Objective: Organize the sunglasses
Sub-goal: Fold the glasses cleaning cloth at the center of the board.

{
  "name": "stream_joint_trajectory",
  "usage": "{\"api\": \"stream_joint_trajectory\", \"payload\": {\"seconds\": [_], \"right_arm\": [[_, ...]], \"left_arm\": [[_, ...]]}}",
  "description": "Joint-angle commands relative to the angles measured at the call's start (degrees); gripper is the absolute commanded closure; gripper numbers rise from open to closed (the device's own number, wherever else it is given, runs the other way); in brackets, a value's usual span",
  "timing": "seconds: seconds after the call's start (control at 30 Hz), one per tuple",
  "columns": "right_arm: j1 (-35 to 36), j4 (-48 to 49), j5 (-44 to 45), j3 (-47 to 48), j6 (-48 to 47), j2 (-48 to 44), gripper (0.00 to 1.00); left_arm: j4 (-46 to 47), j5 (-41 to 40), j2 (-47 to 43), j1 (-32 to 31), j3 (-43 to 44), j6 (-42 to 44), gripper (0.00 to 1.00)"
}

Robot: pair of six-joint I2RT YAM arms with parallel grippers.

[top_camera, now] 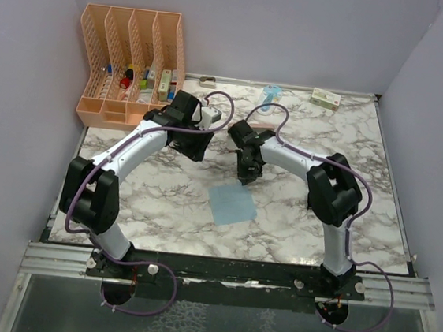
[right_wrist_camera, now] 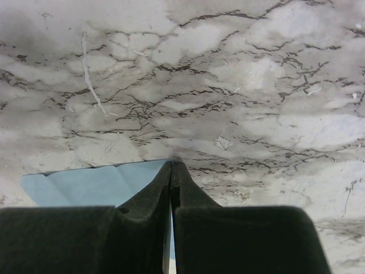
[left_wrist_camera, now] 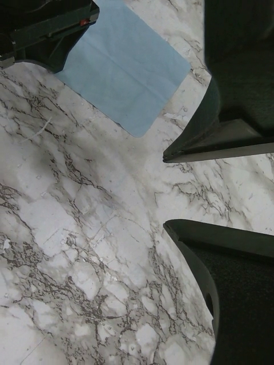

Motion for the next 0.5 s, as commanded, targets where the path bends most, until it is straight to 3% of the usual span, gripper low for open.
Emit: {"api": "stream_joint_trajectory", "payload": {"seconds": [0.0, 0.17, 0.47], "right_arm": [[-0.48, -5.82, 7.59, 2.44, 7.61, 4.62, 0.99], [-2.26, -7.45, 7.04, 3.21, 11.0, 4.45, 0.99], [-4.1, -5.41, 3.96, -1.21, 15.22, 1.51, 0.99]], "left_arm": [[1.91, -1.82, -1.39, -0.91, 0.52, 1.38, 0.53], [5.0, -4.74, 0.03, -3.75, 0.43, 2.42, 0.52], [5.96, -1.84, 5.5, -5.15, 1.41, -1.75, 0.5]]}}
